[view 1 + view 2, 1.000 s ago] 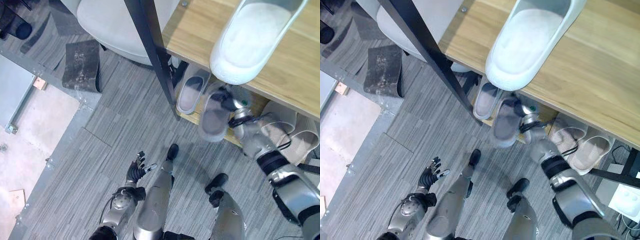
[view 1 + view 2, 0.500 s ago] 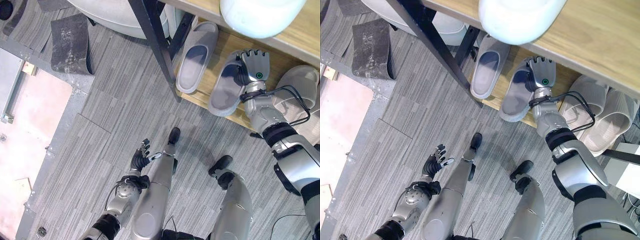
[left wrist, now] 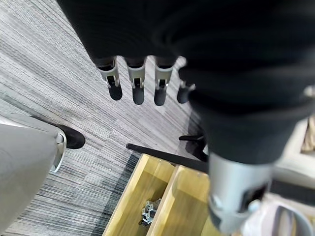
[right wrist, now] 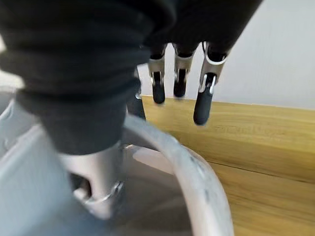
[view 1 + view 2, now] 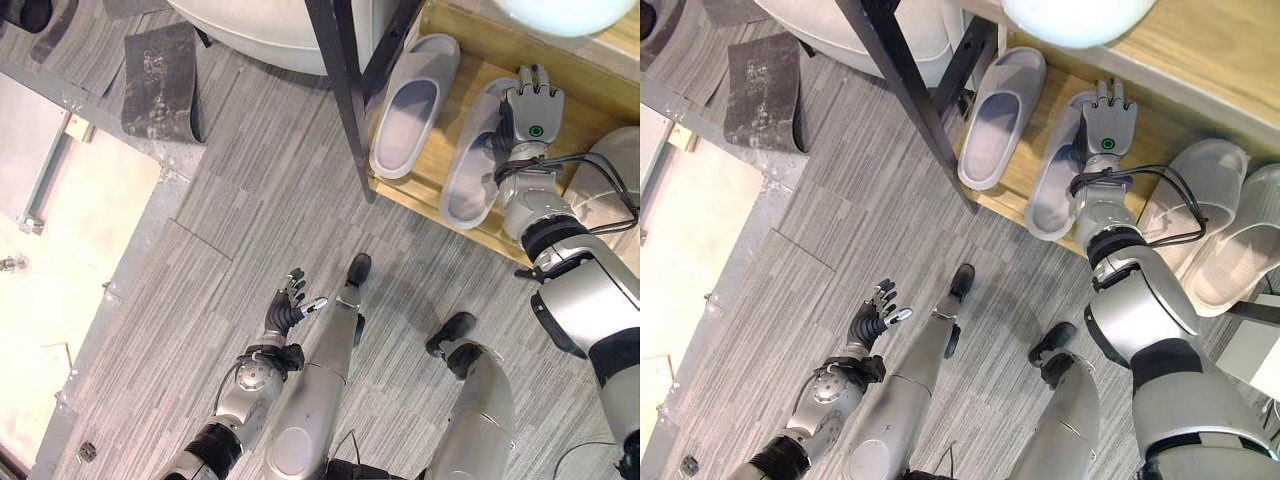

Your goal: Arrange the slippers neatly on the shoe rack.

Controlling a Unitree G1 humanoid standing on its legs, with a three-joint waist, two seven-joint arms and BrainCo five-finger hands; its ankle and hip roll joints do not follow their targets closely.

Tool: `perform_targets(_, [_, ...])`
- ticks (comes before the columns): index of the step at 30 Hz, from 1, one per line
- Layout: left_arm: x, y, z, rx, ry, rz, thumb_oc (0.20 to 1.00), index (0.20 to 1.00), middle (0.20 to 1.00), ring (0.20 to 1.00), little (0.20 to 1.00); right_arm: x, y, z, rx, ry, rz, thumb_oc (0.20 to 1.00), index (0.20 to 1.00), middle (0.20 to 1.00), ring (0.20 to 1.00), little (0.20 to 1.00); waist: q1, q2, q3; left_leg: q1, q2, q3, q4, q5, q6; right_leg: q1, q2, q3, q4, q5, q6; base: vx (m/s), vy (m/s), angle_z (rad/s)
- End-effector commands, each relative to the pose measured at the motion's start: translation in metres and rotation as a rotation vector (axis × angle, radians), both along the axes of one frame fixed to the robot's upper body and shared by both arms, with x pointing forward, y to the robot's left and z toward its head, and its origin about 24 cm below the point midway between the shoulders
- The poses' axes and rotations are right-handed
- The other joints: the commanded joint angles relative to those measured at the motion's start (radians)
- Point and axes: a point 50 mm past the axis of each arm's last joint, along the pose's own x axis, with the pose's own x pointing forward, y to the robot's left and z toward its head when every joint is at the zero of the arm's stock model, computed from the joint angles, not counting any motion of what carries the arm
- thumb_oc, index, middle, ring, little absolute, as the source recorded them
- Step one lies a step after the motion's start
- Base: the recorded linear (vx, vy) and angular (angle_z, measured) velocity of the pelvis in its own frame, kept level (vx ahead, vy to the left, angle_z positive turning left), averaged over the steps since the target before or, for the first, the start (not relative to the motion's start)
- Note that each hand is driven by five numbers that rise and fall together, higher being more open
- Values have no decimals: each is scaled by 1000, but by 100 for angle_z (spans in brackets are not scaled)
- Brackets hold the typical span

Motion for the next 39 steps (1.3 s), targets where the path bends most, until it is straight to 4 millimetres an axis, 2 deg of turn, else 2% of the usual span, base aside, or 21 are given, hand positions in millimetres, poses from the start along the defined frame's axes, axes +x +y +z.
perform_targets(1, [0,-2,1,-26,-13,14,1000,1000,1000,1000,1000,-2,-3,14,42,-52,16,1000,1000,1000,1000,1000,-4,5,-15,39,-3,20,146,-206,16,48,53,21,-54,-21,48,0,0,0])
perform_targets(2, [2,-2,3,-31,-20,18,1000,1000,1000,1000,1000,-2,3,19,89,-92,53,1000,1000,1000,1000,1000,-11,3,-12,53,-1,24,136,-204,15,64,56,19,-67,-18,48,0,0,0])
perform_targets(4, [2,-2,3,-31,-19,18,1000,1000,1000,1000,1000,-2,3,19,90,-92,52,1000,1000,1000,1000,1000,-11,3,-11,55,0,23,136,-204,14,66,56,18,-68,-18,48,0,-1,-3])
perform_targets(6, [3,-1,3,-35,-13,35,1000,1000,1000,1000,1000,-5,19,32,206,-204,161,1000,1000,1000,1000,1000,-29,1,-8,79,2,24,122,-203,14,87,60,19,-82,-13,50,3,2,-8])
perform_targets(8, [1,-1,-4,-26,15,47,1000,1000,1000,1000,1000,-14,36,37,224,-313,266,1000,1000,1000,1000,1000,-45,-2,-7,100,8,28,111,-206,14,106,62,20,-93,-12,51,8,2,-9])
perform_targets(12, [-2,-4,-8,-15,28,36,1000,1000,1000,1000,1000,-23,41,28,247,-374,308,1000,1000,1000,1000,1000,-56,1,-7,124,12,29,109,-213,17,126,63,23,-95,-17,54,8,4,-5])
perform_targets(15, [-3,-6,-10,-7,31,27,1000,1000,1000,1000,1000,-32,42,12,337,-417,337,1000,1000,1000,1000,1000,-67,6,-5,140,12,32,116,-221,20,142,58,25,-90,-21,59,-13,9,-4])
perform_targets(16, [-3,-9,-10,-11,31,24,1000,1000,1000,1000,1000,-37,49,-5,447,-404,392,1000,1000,1000,1000,1000,-76,6,-2,145,15,36,118,-223,20,146,57,28,-94,-14,60,-49,11,-10])
perform_targets(17, [-2,-11,-10,-20,31,23,1000,1000,1000,1000,1000,-39,53,-13,562,-402,432,1000,1000,1000,1000,1000,-82,6,-1,146,17,39,118,-221,19,146,59,28,-100,-9,61,-44,9,-11])
perform_targets(18, [-3,-11,-10,-19,32,23,1000,1000,1000,1000,1000,-39,53,-14,564,-401,431,1000,1000,1000,1000,1000,-81,4,-2,146,18,39,117,-221,19,146,59,28,-101,-9,61,-36,1,-14])
perform_targets(19, [-2,-14,-9,-26,34,20,1000,1000,1000,1000,1000,-41,59,-35,750,-357,482,1000,1000,1000,1000,1000,-88,2,-1,148,24,44,114,-217,18,148,63,26,-113,-6,58,-17,2,-14])
perform_targets(20, [-3,-14,-10,-25,35,20,1000,1000,1000,1000,1000,-42,59,-36,752,-356,482,1000,1000,1000,1000,1000,-87,2,-2,149,24,44,113,-217,18,149,64,26,-114,-6,58,-26,0,-13])
perform_targets(23, [-3,-16,-12,-11,54,17,1000,1000,1000,1000,1000,-46,70,-70,1087,-295,545,1000,1000,1000,1000,1000,-96,-2,1,150,28,45,111,-213,19,145,70,25,-117,-7,56,-3,-3,-9])
perform_targets(25, [-6,-17,-16,3,80,18,1000,1000,1000,1000,1000,-50,78,-94,1386,-271,577,1000,1000,1000,1000,1000,-103,-2,6,145,29,49,107,-209,19,139,72,27,-115,-10,58,1,-1,-2])
perform_targets(26, [-6,-17,-16,4,80,18,1000,1000,1000,1000,1000,-50,78,-94,1388,-270,578,1000,1000,1000,1000,1000,-103,-2,5,145,29,49,108,-210,19,139,72,27,-114,-10,58,0,0,0])
perform_targets(27, [-6,-17,-17,9,83,15,1000,1000,1000,1000,1000,-49,77,-103,1423,-252,553,1000,1000,1000,1000,1000,-103,1,6,144,29,50,109,-210,19,138,72,27,-113,-11,58,0,0,0])
perform_targets(30, [-7,-17,-17,12,85,14,1000,1000,1000,1000,1000,-46,81,-121,1600,-212,514,1000,1000,1000,1000,1000,-100,9,16,137,28,55,121,-217,21,130,70,33,-99,-15,60,0,0,0])
perform_targets(33, [-6,-18,-18,11,89,10,1000,1000,1000,1000,1000,-42,96,-133,1718,-131,522,1000,1000,1000,1000,1000,-91,19,17,123,26,58,136,-223,22,117,69,38,-85,-18,60,0,0,0])
perform_targets(36, [-5,-17,-16,10,78,7,1000,1000,1000,1000,1000,-40,102,-132,1726,-102,531,1000,1000,1000,1000,1000,-82,25,18,121,25,58,142,-227,23,114,66,37,-81,-19,60,0,0,0])
perform_targets(38, [-8,-15,-17,16,81,3,1000,1000,1000,1000,1000,-34,108,-119,1693,-79,588,1000,1000,1000,1000,1000,-69,32,18,116,23,58,147,-229,25,114,63,37,-81,-16,61,13,0,-4])
perform_targets(39, [-8,-15,-17,16,81,3,1000,1000,1000,1000,1000,-34,108,-119,1693,-79,589,1000,1000,1000,1000,1000,-69,32,18,116,23,58,147,-229,25,114,63,37,-81,-16,61,0,0,0])
